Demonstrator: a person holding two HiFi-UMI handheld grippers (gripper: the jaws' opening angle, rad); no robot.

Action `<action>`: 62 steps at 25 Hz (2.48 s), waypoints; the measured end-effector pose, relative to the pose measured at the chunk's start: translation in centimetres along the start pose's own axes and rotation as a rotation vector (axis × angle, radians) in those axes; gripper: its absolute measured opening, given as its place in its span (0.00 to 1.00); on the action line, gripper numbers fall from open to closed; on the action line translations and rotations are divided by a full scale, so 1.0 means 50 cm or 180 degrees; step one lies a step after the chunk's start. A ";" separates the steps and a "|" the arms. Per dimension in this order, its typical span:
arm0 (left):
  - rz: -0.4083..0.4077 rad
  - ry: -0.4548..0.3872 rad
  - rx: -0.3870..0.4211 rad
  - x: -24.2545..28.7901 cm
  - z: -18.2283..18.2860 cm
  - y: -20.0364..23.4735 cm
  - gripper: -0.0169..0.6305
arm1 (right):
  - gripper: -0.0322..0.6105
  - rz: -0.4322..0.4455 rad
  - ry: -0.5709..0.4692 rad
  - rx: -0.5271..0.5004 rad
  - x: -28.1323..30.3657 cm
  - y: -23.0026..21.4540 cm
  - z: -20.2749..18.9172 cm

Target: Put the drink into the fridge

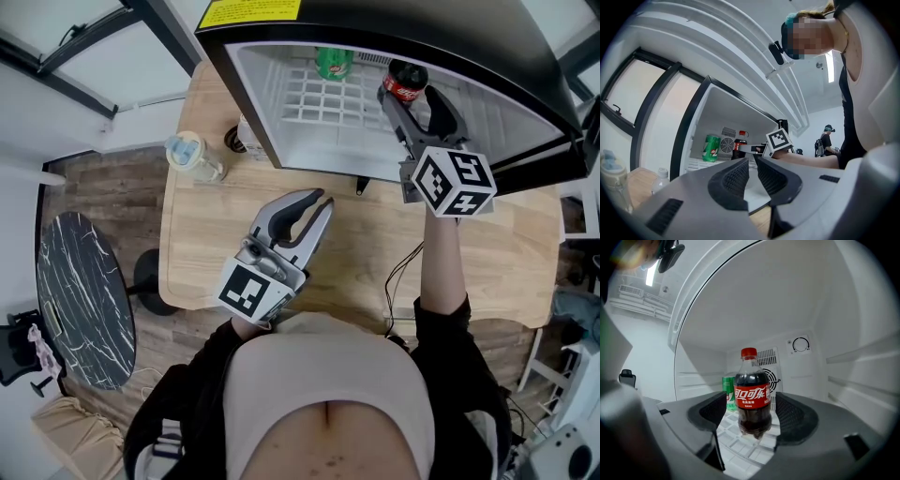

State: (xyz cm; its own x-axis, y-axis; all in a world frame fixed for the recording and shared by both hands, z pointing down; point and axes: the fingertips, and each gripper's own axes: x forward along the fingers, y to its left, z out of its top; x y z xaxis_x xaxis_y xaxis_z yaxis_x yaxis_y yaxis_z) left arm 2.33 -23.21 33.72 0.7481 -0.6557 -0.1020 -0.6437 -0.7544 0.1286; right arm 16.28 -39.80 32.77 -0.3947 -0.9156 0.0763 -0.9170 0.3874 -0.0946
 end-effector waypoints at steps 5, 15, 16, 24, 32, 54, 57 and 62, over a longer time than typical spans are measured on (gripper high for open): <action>-0.0019 -0.0013 0.0011 0.004 0.003 -0.008 0.12 | 0.56 0.0009 -0.0067 0.0085 -0.023 0.007 0.005; -0.0132 -0.0037 0.0015 0.024 0.007 -0.038 0.12 | 0.50 -0.0162 -0.0203 0.0059 -0.079 0.007 0.013; -0.0143 -0.0040 0.0015 0.026 0.007 -0.041 0.12 | 0.46 -0.0190 -0.0218 0.0028 -0.085 0.007 0.014; -0.0184 -0.0051 0.0025 0.041 0.011 -0.058 0.12 | 0.34 -0.0187 -0.0299 0.0019 -0.125 0.023 0.019; -0.0193 -0.0045 0.0024 0.045 0.008 -0.071 0.12 | 0.25 -0.0235 -0.0387 -0.0038 -0.157 0.039 0.023; -0.0116 -0.0140 0.0112 0.020 0.019 -0.110 0.08 | 0.11 -0.0179 -0.0391 0.0061 -0.261 0.090 -0.014; -0.0068 -0.0148 0.0139 0.013 0.018 -0.117 0.07 | 0.11 -0.0126 -0.0401 0.0064 -0.275 0.101 -0.014; -0.0003 -0.0139 0.0178 -0.001 0.020 -0.127 0.05 | 0.11 -0.0004 -0.0410 0.0092 -0.297 0.126 -0.014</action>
State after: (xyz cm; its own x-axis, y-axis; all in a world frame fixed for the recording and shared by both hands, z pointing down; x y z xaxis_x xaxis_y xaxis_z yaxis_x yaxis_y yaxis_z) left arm 6.21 -18.43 31.93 0.7416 -0.6549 -0.1453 -0.6520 -0.7547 0.0734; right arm 16.33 -23.70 31.73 -0.3813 -0.9230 -0.0516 -0.9147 0.3847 -0.1234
